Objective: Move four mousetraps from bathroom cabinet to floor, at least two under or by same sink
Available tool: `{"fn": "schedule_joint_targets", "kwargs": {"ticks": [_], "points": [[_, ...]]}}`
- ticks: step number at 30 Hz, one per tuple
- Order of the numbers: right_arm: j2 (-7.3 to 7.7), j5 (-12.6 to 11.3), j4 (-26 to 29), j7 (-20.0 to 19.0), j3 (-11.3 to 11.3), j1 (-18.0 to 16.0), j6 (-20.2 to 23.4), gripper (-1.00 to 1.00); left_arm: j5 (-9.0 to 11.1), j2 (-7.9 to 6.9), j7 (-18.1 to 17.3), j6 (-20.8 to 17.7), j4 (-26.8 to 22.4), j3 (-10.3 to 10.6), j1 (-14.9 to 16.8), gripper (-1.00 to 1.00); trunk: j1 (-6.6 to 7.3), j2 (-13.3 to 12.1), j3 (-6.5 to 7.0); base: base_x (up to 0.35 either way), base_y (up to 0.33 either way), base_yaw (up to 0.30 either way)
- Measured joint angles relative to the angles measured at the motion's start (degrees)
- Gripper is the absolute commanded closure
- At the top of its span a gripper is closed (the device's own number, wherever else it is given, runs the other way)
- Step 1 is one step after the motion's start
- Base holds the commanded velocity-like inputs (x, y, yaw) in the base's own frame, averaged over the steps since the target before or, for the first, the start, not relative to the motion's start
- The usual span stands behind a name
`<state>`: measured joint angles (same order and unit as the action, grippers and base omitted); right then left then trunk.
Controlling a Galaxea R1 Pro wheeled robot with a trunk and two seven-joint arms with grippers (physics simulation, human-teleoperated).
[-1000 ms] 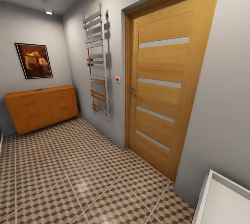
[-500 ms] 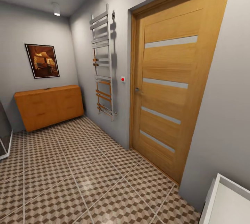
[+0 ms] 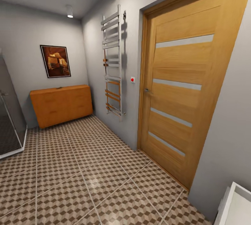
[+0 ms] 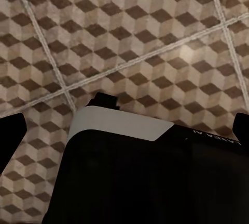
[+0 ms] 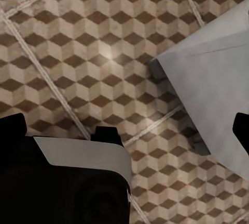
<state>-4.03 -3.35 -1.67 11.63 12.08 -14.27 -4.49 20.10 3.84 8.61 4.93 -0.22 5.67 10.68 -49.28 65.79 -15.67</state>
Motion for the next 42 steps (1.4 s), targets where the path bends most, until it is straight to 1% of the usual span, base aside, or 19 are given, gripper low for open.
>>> {"fn": "schedule_joint_targets", "kwargs": {"ticks": [42], "points": [[0.06, 0.0, 0.0, 0.0, 0.0, 0.0, 0.1, -1.00, 0.2, 0.01, 0.0, 0.0, 0.0, 0.0, 0.0, -1.00, 0.00, 0.0, 0.00, 0.000, 0.000, 0.277]]}}
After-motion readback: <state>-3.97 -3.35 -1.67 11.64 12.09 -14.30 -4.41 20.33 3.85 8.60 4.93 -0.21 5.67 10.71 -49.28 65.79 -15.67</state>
